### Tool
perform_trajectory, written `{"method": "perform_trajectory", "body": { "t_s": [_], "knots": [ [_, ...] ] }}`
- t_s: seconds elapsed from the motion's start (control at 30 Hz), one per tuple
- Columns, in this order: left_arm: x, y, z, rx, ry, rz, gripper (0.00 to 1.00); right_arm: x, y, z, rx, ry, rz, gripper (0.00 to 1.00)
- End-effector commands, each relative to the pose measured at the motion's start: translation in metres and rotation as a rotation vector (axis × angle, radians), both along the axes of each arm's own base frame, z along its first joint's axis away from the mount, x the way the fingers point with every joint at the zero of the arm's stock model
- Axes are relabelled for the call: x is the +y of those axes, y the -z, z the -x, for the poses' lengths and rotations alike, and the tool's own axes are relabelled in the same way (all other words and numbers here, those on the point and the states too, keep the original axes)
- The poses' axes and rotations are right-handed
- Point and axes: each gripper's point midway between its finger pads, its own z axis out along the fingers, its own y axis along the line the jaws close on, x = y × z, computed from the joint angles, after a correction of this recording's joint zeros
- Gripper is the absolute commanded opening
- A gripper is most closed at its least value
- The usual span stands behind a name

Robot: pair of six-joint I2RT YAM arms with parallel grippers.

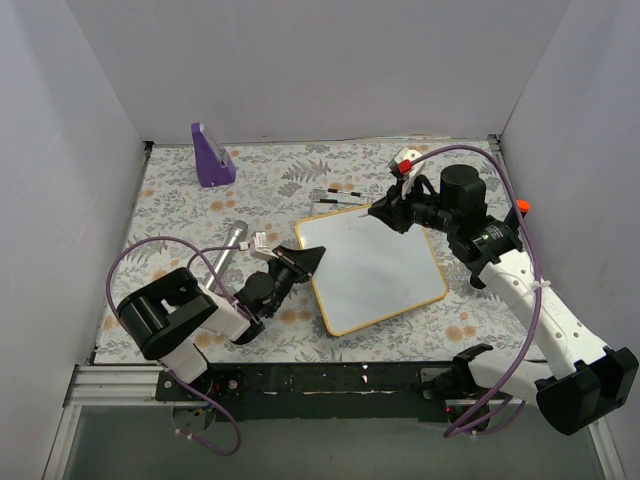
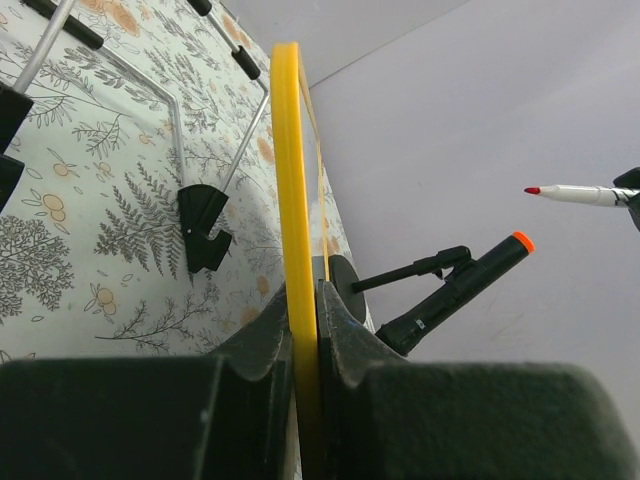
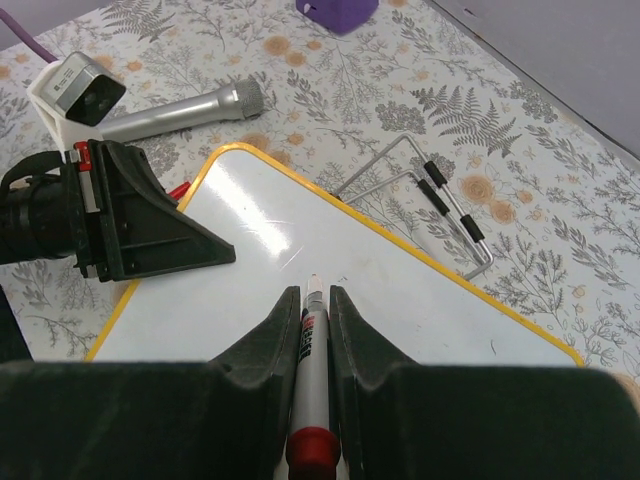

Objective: Write a sentence on the whiteboard
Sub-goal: Write on the whiteboard with the whiteboard marker without the cap.

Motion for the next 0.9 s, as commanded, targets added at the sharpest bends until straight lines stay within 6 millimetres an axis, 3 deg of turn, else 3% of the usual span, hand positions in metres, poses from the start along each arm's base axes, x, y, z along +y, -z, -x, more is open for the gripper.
{"method": "perform_trajectory", "body": {
  "t_s": [0.0, 0.17, 0.4, 0.87],
  "knots": [
    [0.026, -0.07, 0.009, -0.262, -0.086, 0.115, 0.0, 0.005, -0.021, 0.015, -0.054, -0.09, -0.035, 0.01],
    [0.021, -0.079, 0.014, -0.288, -0.072, 0.079, 0.0, 0.013, -0.013, 0.035, -0.084, -0.232, -0.018, 0.01],
    [0.022, -0.07, 0.018, -0.267, -0.072, 0.041, 0.0, 0.016, -0.006, 0.051, -0.09, -0.355, -0.016, 0.01],
    [0.02, -0.071, 0.025, -0.266, -0.05, 0.032, 0.0, 0.009, 0.0, 0.049, -0.052, -0.377, -0.041, 0.01]
  ]
}}
